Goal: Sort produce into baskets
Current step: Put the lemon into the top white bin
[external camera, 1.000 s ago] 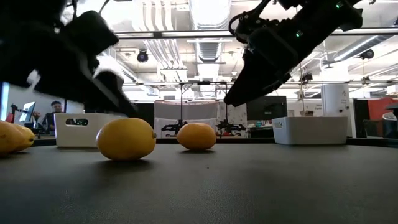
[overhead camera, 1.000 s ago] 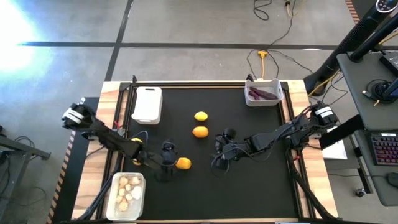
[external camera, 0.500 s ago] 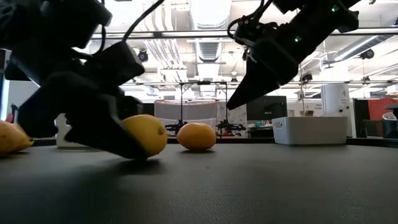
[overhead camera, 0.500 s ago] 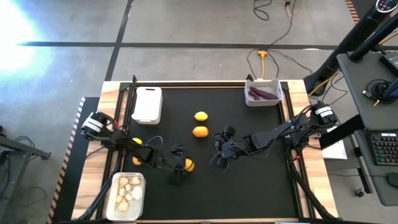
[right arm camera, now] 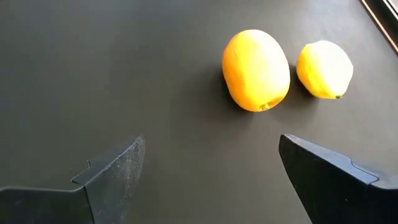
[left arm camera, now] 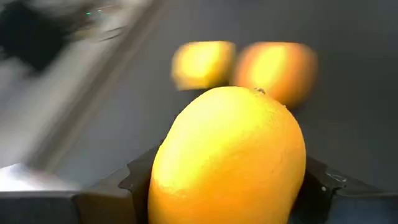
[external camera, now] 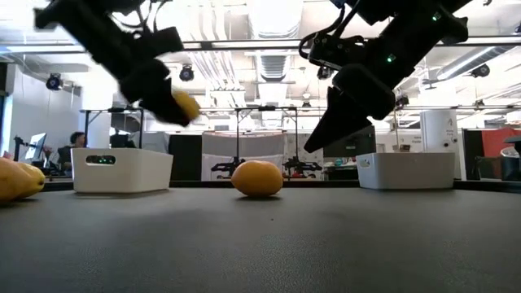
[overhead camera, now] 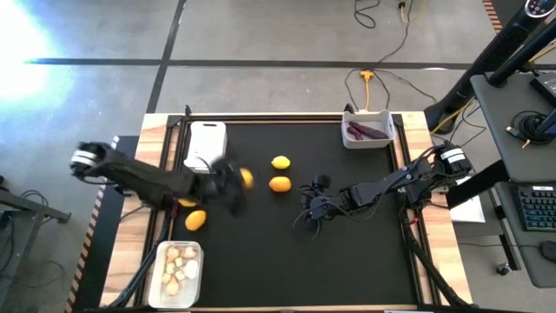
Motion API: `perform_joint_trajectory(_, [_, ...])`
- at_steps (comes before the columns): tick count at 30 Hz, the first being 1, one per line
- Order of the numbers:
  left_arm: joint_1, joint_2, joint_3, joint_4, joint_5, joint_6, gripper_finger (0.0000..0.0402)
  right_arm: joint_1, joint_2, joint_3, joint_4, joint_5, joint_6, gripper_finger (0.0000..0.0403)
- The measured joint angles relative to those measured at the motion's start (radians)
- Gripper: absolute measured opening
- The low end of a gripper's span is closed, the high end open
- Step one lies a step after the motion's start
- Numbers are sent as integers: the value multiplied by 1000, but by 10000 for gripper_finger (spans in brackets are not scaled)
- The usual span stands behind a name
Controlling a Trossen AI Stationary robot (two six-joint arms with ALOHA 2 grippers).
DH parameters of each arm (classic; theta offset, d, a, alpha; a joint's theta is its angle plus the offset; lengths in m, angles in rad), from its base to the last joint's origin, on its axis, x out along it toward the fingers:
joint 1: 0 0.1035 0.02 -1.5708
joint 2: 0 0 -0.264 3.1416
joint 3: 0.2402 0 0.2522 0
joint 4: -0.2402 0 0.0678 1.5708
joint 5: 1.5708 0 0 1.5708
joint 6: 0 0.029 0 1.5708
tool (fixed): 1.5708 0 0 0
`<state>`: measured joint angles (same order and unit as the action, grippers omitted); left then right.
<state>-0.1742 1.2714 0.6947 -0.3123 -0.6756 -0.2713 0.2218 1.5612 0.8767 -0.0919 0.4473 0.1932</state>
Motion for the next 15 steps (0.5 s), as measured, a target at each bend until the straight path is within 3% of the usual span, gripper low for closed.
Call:
perform_joint_trajectory(2, [107, -78, 38, -143, -46, -20, 228, 0, 1, -5, 8, 0, 13, 364])
perform_joint_trajectory(5, [318, -149, 59, -260, -23, -65, 228, 0, 7, -20, 23, 0, 16, 364])
perform_joint_trajectory(11, [723, -145, 29, -275, 203, -111, 228, 5, 24, -41, 52, -1, 32, 364])
perform_joint_trajectory(15, [881, -89, 24, -276, 292, -111, 228, 24, 31, -54, 49, -2, 50, 364])
